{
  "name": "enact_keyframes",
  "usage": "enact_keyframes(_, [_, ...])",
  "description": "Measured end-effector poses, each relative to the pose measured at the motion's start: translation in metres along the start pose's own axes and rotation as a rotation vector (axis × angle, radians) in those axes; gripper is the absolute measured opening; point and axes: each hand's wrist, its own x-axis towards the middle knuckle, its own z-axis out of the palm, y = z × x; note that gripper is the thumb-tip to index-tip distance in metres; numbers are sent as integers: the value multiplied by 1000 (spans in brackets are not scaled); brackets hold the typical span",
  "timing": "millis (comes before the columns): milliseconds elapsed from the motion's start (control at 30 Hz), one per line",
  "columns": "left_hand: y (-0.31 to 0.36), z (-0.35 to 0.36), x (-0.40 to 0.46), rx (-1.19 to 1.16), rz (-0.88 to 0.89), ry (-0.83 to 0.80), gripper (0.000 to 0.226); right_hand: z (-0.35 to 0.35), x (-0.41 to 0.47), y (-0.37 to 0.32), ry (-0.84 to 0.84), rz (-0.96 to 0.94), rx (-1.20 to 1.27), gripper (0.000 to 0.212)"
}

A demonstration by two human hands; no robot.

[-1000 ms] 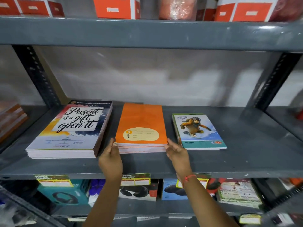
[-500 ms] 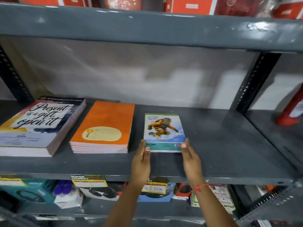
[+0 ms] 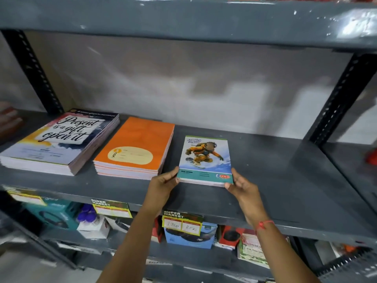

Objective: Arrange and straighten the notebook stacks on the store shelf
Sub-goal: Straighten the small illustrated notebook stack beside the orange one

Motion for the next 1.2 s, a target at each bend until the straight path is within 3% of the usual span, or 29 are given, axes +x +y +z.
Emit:
enact_keyframes(667, [-2,11,10,-106,-35,185,31,9,6,-1,212,68,57,51])
enact_keyframes(1200, [-6,15,13,-60,-14,230,28,7,8,0,229,65,-22,51])
